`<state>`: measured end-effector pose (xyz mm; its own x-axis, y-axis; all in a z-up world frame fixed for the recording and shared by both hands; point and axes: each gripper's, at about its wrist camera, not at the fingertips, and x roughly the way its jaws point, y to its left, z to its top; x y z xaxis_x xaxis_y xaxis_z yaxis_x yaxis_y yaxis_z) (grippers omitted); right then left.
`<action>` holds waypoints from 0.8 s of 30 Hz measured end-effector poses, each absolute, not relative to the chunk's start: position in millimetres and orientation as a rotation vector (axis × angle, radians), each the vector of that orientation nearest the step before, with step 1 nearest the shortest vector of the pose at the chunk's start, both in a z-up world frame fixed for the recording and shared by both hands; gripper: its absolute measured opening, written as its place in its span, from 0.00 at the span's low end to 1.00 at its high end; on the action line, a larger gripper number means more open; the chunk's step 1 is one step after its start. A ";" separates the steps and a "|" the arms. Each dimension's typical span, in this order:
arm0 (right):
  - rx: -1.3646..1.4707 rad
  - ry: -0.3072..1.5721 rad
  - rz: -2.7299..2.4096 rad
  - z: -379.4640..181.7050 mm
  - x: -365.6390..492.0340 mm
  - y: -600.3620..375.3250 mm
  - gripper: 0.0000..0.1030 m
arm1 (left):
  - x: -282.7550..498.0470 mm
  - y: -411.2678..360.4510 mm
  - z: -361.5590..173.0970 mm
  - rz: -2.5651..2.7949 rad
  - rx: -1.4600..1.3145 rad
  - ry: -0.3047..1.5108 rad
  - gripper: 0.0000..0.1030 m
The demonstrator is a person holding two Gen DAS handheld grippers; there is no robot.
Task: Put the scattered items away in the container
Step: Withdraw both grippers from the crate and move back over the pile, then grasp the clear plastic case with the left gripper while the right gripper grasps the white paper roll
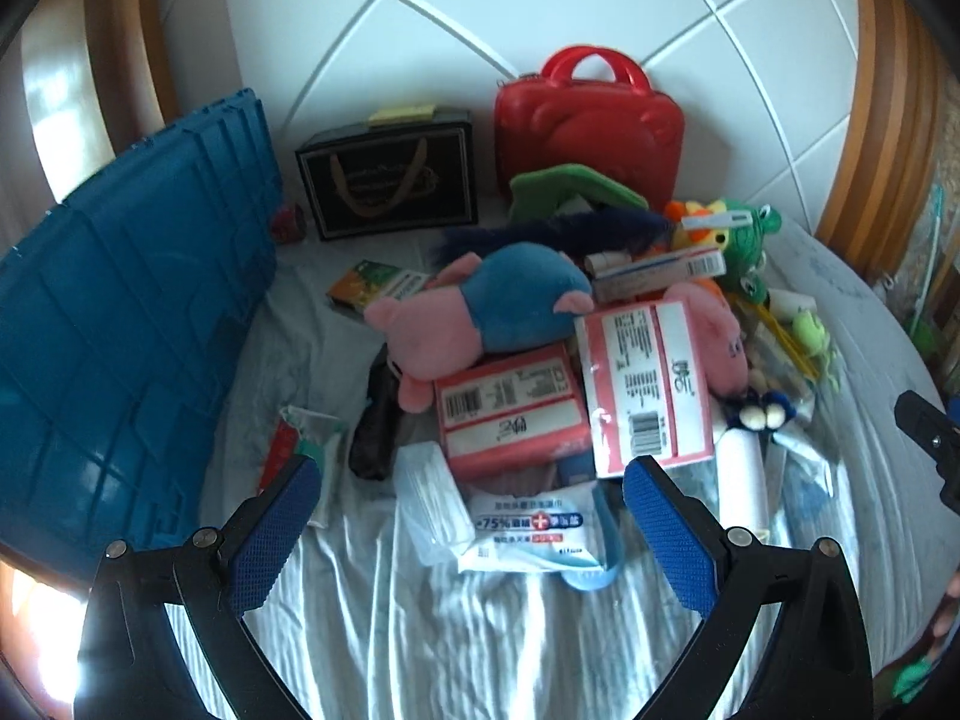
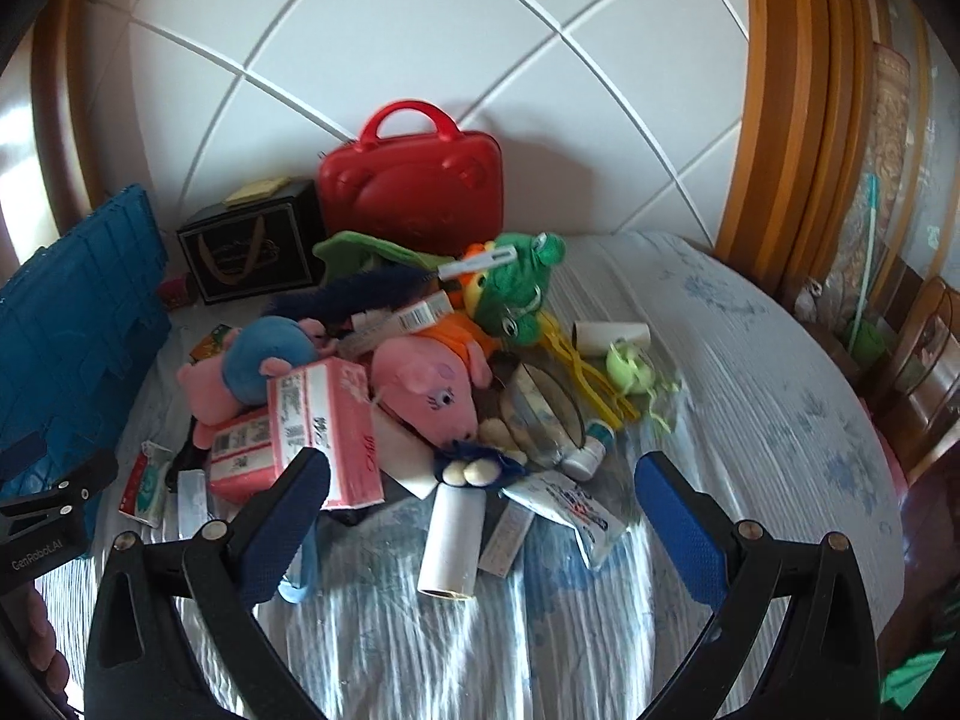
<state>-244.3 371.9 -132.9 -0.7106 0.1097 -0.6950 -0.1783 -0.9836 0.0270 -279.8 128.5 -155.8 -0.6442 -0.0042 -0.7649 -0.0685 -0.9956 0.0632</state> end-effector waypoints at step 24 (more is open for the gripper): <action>-1.613 0.204 2.663 -284.0 -297.0 356.5 1.00 | -292.5 74.4 -275.7 2.784 -1.732 0.054 0.94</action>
<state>-297.0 356.5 -284.0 -0.4653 -0.0497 -0.8838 -0.0857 -0.9912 0.1009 -292.5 74.4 -275.7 -0.4354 -0.1338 -0.8902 0.0993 -0.9900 0.1002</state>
